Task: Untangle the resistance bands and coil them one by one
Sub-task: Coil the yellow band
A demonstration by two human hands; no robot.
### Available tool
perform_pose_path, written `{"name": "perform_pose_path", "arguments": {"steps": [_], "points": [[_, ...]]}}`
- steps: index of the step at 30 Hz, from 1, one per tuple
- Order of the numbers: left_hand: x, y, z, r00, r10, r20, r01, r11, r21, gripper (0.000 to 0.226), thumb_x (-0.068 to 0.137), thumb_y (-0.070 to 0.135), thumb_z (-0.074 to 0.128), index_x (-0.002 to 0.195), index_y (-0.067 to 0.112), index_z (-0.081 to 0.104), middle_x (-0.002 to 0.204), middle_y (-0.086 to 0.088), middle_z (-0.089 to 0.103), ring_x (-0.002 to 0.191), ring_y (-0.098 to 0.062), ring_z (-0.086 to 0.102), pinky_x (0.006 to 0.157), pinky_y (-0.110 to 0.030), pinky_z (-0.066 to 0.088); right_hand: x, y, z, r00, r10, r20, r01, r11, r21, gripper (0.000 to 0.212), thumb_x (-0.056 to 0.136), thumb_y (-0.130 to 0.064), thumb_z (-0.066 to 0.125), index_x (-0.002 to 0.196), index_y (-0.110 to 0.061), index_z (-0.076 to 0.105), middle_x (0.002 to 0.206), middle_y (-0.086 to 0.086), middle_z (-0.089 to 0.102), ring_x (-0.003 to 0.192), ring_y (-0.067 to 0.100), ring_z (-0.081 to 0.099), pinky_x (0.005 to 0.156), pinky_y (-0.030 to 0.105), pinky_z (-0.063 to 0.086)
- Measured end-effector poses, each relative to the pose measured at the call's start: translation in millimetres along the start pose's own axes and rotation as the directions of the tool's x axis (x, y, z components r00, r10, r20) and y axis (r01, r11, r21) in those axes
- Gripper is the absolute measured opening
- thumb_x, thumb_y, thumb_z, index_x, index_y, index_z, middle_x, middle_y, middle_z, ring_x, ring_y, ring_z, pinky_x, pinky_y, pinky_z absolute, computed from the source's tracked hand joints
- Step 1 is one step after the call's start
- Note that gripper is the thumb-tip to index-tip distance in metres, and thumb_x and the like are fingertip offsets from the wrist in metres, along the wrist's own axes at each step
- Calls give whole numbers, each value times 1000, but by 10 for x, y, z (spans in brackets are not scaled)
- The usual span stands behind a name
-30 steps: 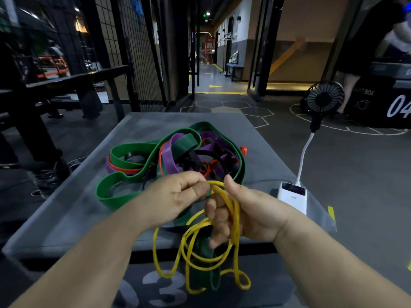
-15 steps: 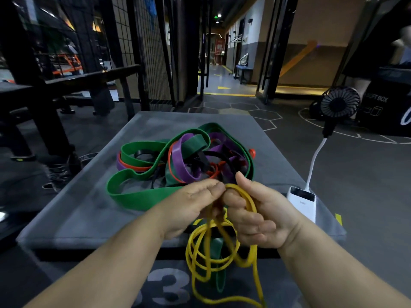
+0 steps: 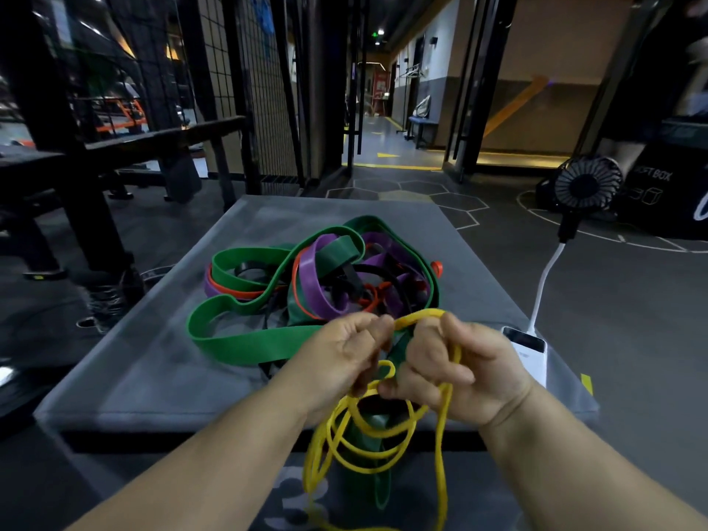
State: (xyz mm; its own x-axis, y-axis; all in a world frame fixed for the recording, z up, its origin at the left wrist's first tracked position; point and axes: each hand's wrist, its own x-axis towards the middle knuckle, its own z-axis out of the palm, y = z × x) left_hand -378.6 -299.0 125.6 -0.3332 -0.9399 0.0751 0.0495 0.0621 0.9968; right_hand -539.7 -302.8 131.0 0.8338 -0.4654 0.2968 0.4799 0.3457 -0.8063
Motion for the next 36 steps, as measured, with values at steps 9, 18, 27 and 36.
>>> {"name": "perform_pose_path", "arguments": {"steps": [9, 18, 27, 36], "points": [[48, 71, 123, 961, -117, -250, 34, 949, -315, 32, 95, 37, 50, 78, 10, 53, 60, -8, 45, 54, -20, 46, 50, -25, 40, 36, 145, -29, 994, 1, 106, 2, 1000, -31, 42, 92, -29, 60, 129, -11, 58, 91, 1, 68, 84, 20, 66, 76, 34, 46], [56, 10, 90, 974, -194, -113, 166, 961, -220, 36, 94, 43, 48, 75, 13, 52, 52, 1, 52, 50, -17, 50, 57, -30, 42, 43, -144, 47, 986, -162, -39, 163, 986, 41, 31, 98, -30, 54, 90, -2, 64, 62, 1, 40, 48, 10, 37, 50, 21, 31], [60, 92, -12, 968, -163, -193, 121, 969, -213, 39, 99, 44, 43, 75, 16, 57, 57, -3, 63, 47, -16, 57, 46, -21, 44, -31, -148, 56, 999, -8, 38, 4, 996, 92, 29, 102, -25, 45, 96, -2, 62, 54, -6, 39, 34, -1, 23, 40, 13, 26], [2, -134, -19, 958, -253, 138, 183, 903, 387, 26, 100, 45, 41, 84, 26, 47, 69, 7, 47, 54, -6, 42, 58, -23, 39, -209, -641, -39, 885, -428, -183, 464, 844, 270, 26, 98, -29, 48, 96, -11, 66, 49, -2, 39, 38, 7, 29, 41, 21, 25]]}}
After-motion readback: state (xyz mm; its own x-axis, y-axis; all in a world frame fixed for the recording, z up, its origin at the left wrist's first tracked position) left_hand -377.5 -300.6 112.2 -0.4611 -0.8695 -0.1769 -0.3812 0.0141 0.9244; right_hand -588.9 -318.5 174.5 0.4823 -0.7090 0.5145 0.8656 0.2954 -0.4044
